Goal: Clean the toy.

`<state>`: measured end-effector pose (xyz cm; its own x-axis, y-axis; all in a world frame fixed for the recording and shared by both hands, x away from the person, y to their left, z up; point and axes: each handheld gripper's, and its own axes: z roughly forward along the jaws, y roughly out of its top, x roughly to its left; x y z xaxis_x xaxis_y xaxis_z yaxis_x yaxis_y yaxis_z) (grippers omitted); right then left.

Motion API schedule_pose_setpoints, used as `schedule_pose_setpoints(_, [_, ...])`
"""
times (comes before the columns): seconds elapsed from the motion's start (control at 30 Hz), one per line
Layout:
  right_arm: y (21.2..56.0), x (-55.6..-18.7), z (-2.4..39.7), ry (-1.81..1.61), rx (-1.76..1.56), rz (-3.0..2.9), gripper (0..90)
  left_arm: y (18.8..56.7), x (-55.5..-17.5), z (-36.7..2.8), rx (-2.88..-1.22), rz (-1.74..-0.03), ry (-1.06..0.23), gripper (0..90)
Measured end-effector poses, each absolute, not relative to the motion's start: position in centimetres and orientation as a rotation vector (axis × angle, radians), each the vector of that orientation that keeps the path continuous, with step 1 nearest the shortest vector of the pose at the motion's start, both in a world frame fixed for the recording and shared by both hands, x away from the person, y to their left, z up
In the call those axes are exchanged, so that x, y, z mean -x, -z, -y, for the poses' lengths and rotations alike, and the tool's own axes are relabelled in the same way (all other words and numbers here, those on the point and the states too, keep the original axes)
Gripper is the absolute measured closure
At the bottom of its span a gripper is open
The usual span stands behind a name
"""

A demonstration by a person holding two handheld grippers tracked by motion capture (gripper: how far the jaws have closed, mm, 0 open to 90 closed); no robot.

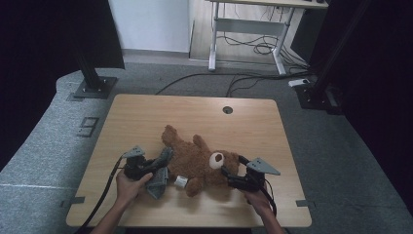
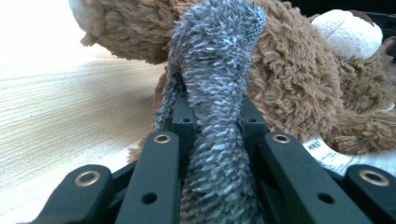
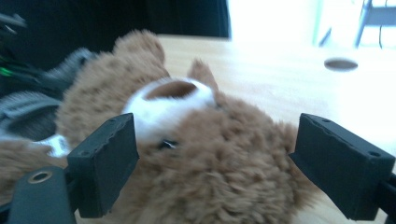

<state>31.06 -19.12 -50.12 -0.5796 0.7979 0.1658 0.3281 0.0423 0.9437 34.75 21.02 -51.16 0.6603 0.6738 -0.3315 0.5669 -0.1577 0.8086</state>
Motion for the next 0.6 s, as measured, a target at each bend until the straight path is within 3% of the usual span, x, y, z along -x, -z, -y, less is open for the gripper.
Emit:
schedule_pose_setpoints(0.27, [52.4,-31.6,18.3,-1.489,-1.274,-2.103,13.6,51.5,-34.4,-20.8,-1.855,-0.973,-0.08,74.5])
schedule_pose_setpoints(0.6, [53.0,-32.2,17.3,-1.357,-1.132,-2.023,29.9,51.8,-36.8,-18.6,-1.83,-1.026,-0.052,73.9])
